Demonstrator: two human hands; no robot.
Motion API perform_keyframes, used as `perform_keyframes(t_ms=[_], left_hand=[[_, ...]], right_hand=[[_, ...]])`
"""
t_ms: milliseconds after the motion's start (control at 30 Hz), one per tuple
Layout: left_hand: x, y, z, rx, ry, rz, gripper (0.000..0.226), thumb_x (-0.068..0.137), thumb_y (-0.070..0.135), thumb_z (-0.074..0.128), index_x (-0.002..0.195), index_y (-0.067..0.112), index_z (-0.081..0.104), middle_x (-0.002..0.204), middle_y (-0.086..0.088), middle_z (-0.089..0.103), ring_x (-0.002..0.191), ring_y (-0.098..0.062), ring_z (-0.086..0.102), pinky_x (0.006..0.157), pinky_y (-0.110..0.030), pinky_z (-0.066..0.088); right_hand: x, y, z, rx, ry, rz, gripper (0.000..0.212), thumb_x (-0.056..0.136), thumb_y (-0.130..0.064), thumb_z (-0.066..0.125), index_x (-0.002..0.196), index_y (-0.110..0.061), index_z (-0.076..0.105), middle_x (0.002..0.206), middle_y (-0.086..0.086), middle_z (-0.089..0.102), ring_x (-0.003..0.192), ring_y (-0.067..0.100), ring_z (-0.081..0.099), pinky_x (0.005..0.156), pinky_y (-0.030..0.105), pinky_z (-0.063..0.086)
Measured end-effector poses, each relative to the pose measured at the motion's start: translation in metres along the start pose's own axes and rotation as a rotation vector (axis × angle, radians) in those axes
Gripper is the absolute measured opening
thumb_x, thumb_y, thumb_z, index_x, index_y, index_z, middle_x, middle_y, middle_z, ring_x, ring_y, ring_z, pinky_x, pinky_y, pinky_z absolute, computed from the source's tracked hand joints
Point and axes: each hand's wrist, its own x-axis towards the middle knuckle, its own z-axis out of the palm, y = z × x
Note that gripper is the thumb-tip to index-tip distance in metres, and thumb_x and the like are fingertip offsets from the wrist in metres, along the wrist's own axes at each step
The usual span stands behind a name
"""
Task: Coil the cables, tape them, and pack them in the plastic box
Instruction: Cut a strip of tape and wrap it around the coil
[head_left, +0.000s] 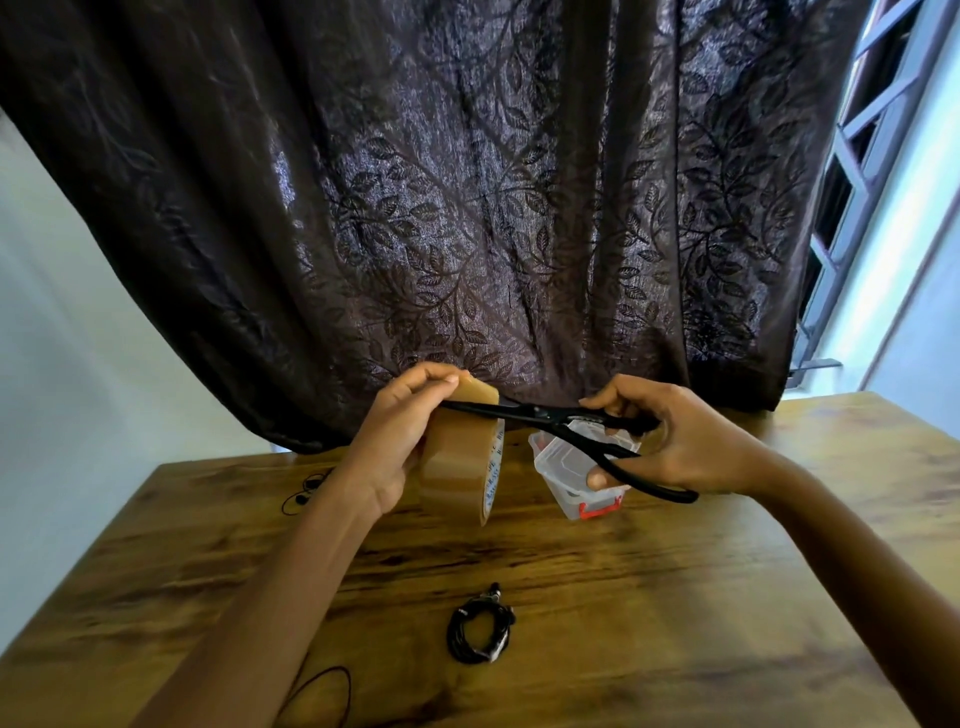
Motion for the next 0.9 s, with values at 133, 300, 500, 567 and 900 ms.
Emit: perform_keyframes(t_ms=[133, 300, 500, 567, 900], left_hand=[[0.001, -0.002, -0.002, -0.002, -0.008, -0.009, 0.019, 0.092, 0.019, 0.052, 0.082, 0.025, 0.068, 0.109, -0.005, 0.069, 0.105, -0.021, 0.061, 0.093, -0.041, 0.047], [0.001, -0.003, -0.002, -0.013, -0.022, 0.010, 0.017, 0.093, 0.018, 0.051, 0.086, 0.023, 0.066, 0.103, 0.001, 0.070, 0.094, -0.013, 0.063, 0.074, -0.026, 0.052], [0.000, -0.005, -0.002, -0.014, -0.011, 0.010, 0.016, 0.093, 0.019, 0.050, 0.087, 0.022, 0.064, 0.102, 0.003, 0.071, 0.086, -0.009, 0.064, 0.063, -0.019, 0.054], [0.001, -0.006, -0.002, -0.011, -0.007, 0.012, 0.016, 0.093, 0.019, 0.050, 0.086, 0.022, 0.064, 0.103, 0.003, 0.071, 0.087, -0.009, 0.064, 0.064, -0.020, 0.054], [0.005, -0.015, -0.002, 0.009, 0.035, -0.002, 0.021, 0.094, 0.020, 0.049, 0.081, 0.025, 0.064, 0.100, 0.000, 0.072, 0.091, -0.015, 0.066, 0.071, -0.028, 0.055]], right_hand=[[0.001, 0.000, 0.001, -0.011, 0.018, 0.005, 0.058, 0.050, -0.056, 0.082, 0.096, -0.025, 0.064, 0.086, 0.004, 0.070, 0.080, 0.021, 0.066, 0.077, 0.050, 0.051], [0.001, 0.003, 0.003, -0.006, 0.041, 0.036, 0.062, 0.046, -0.062, 0.081, 0.095, -0.028, 0.067, 0.086, 0.005, 0.072, 0.084, 0.024, 0.067, 0.082, 0.052, 0.051], [0.001, -0.001, 0.004, -0.032, 0.060, 0.031, 0.062, 0.044, -0.055, 0.080, 0.097, -0.025, 0.070, 0.084, -0.001, 0.073, 0.082, 0.016, 0.069, 0.080, 0.045, 0.054], [0.002, -0.001, 0.005, -0.040, 0.069, 0.022, 0.063, 0.043, -0.056, 0.078, 0.097, -0.025, 0.069, 0.085, 0.000, 0.073, 0.082, 0.017, 0.068, 0.079, 0.045, 0.054], [0.005, 0.007, 0.012, -0.112, 0.116, -0.028, 0.040, 0.056, -0.016, 0.087, 0.092, -0.021, 0.071, 0.084, -0.006, 0.071, 0.079, 0.001, 0.066, 0.068, 0.013, 0.050]])
